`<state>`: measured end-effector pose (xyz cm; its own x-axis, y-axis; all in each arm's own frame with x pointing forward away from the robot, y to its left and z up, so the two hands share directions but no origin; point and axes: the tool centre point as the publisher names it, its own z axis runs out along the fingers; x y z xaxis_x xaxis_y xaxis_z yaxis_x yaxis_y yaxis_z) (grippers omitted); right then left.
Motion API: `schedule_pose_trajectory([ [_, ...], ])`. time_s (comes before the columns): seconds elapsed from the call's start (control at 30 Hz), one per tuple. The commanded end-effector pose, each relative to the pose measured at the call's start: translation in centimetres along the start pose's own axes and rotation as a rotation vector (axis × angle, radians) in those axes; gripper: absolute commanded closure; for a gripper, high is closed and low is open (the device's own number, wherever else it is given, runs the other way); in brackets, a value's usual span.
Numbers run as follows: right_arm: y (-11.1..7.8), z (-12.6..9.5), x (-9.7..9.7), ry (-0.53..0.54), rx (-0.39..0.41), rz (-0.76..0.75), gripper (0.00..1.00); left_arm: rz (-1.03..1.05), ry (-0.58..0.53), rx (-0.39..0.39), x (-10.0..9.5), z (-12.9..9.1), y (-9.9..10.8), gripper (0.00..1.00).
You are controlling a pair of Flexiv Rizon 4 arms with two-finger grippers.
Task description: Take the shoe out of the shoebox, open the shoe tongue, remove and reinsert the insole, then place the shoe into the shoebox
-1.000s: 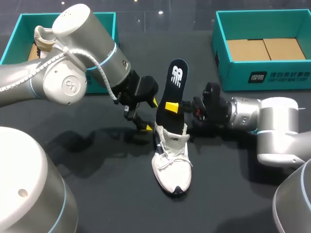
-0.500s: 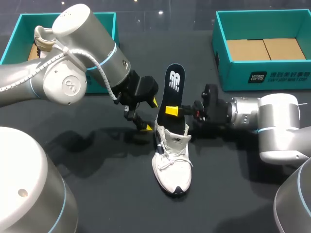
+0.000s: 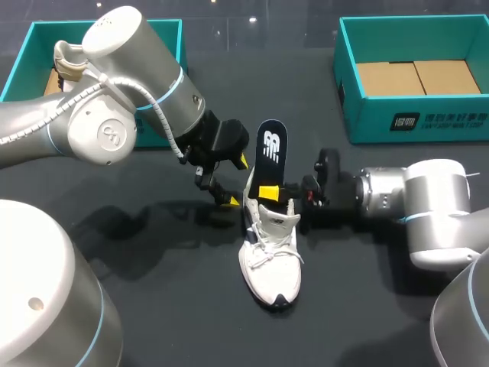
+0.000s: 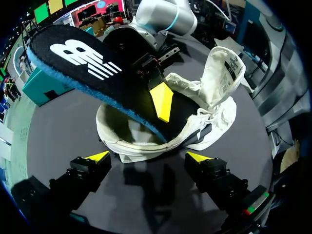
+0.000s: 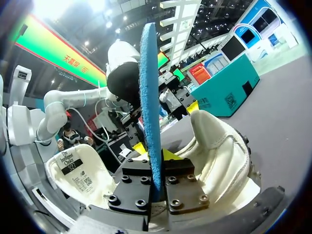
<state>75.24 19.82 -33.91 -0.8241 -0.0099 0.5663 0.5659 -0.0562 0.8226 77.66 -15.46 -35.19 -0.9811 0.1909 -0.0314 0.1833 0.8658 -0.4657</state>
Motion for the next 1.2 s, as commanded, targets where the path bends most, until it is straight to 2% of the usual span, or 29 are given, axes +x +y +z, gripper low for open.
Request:
schedule_pose_trajectory([
  [0.03,-0.6,0.3,0.0,0.006,0.01,0.006,1.0,0.001,-0.001,-0.002,0.0,0.0,0.0,0.0],
  [0.13,-0.3,0.3,0.1,0.012,0.0,-0.01,1.0,0.001,-0.001,-0.002,0.0,0.0,0.0,0.0],
  [0.17,-0.2,0.3,0.1,0.013,-0.002,-0.016,0.97,0.001,-0.001,-0.002,0.0,0.0,0.0,0.0],
  [0.2,0.0,0.4,0.2,0.014,-0.001,-0.021,0.79,0.001,-0.001,-0.002,0.0,0.0,0.0,0.0],
  [0.27,0.4,0.6,0.2,0.016,0.007,-0.033,0.74,0.001,-0.001,-0.002,0.0,0.0,0.0,0.0],
  [0.3,0.6,0.6,0.2,0.019,0.011,-0.041,0.68,0.001,-0.001,-0.002,0.0,0.0,0.0,0.0],
  [0.63,2.5,0.9,0.4,0.016,0.034,-0.08,0.73,0.001,-0.001,-0.002,0.0,0.0,0.0,0.0],
  [0.77,3.3,1.0,0.4,0.012,0.038,-0.09,0.73,0.001,-0.001,-0.002,0.0,0.0,0.0,0.0],
  [1.1,4.8,0.5,-0.5,0.011,0.011,-0.087,0.76,0.001,-0.001,-0.002,0.0,0.0,0.0,0.0],
  [1.17,4.9,0.4,-0.7,0.008,0.0,-0.075,0.83,0.001,-0.001,-0.002,0.0,0.0,0.0,0.0],
  [1.2,4.9,0.3,-0.8,0.01,-0.004,-0.068,0.96,0.001,-0.001,-0.002,0.0,0.0,0.0,0.0],
])
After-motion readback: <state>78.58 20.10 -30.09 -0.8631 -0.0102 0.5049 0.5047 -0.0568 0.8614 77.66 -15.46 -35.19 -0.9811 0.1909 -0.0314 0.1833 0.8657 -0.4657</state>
